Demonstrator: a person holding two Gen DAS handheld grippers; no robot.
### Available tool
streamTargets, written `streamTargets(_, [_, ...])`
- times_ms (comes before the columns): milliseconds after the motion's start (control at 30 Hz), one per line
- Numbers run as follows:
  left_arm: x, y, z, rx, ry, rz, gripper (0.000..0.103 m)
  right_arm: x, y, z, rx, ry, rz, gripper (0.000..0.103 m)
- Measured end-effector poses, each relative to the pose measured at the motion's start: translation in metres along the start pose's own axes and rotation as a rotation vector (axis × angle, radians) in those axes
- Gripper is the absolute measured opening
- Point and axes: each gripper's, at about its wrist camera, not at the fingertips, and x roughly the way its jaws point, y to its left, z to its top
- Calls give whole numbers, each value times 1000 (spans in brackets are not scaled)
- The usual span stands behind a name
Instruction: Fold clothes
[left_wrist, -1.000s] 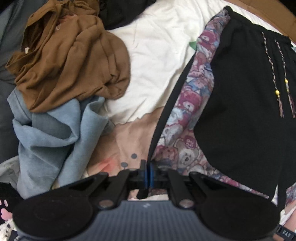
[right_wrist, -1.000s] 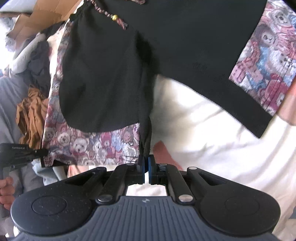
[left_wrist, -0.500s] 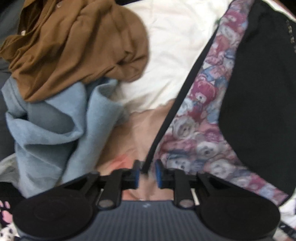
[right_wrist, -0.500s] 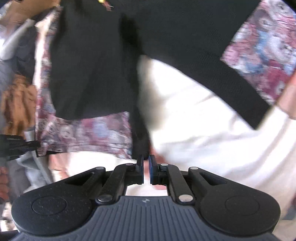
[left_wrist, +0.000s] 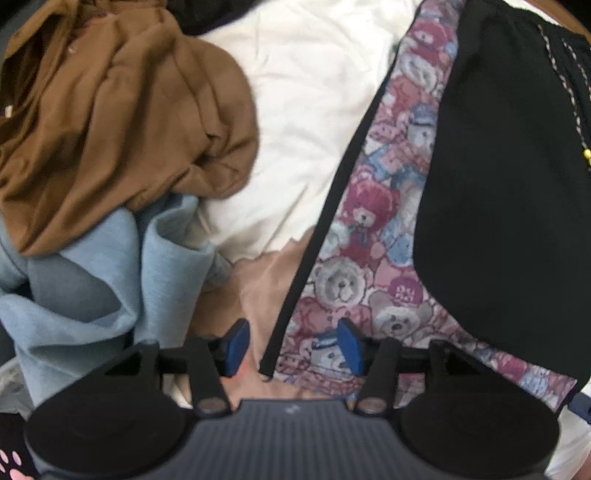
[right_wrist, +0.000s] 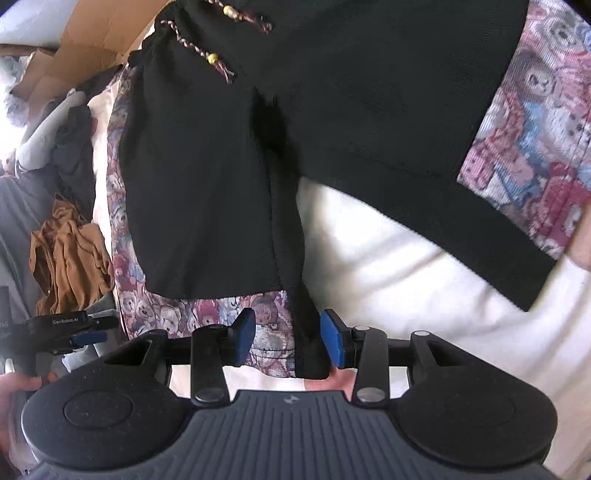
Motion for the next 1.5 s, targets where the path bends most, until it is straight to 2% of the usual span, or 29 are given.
streamTargets(133, [21, 0, -3, 22, 29, 31, 55, 8, 2, 1, -60, -17, -79, 46])
streamTargets(300, [41, 4, -5, -5, 48, 8, 57, 24, 2, -5, -56, 15, -24, 43])
streamTargets(333, [43, 4, -4, -11, 47, 4, 57, 27, 3, -6, -54, 22, -12, 36])
streamTargets(400, [45, 3, -4, -12, 44, -8, 53, 33, 8, -8, -88, 57, -18, 9])
streamTargets(500, [43, 2, -2, -12, 49, -37, 36, 32, 9, -9, -70, 72, -4, 7])
streamTargets(533, [42, 2, -1, -8, 54, -33, 26, 31, 7, -9, -52, 81, 8, 7])
streamTargets(567, [39, 1, 0, 0, 61, -27, 12, 30, 6, -8, -39, 88, 11, 7])
streamTargets(600, [37, 0, 2, 10, 68, -18, 7, 28, 5, -8, -27, 95, 13, 7])
streamTargets(833, [24, -6, 7, 93, 77, 54, 6, 19, 10, -4, -46, 128, -18, 7])
streamTargets(933, [26, -11, 5, 92, 76, 99, 12, 22, 10, -6, -50, 157, -26, 8])
streamTargets(1033, [25, -14, 5, 80, 94, 155, 13, 20, 5, -8, -30, 157, -5, 13])
streamTargets(1100, [19, -15, 8, 70, 78, 155, 14, 19, 7, -8, -35, 148, -37, 23])
streamTargets(1133, [14, -17, 10, 63, 62, 156, 18, 15, 8, -8, -45, 132, -37, 26])
streamTargets(1167, [9, -20, 12, 59, 42, 159, 21, 11, 9, -8, -55, 114, -35, 35])
streamTargets(1200, [3, -24, 14, 57, 22, 160, 28, 6, 10, -8, -59, 90, -29, 45])
streamTargets(1267, [-8, -32, 17, 58, -23, 150, 36, -1, 11, -5, -56, 52, -23, 46])
streamTargets(1367, [-25, -57, 21, 79, -102, 103, 36, -15, 13, 1, -70, -22, -25, 46])
streamTargets(1500, [-32, -99, 22, 126, -167, 11, 36, -45, 8, 9, -102, -224, -98, 46])
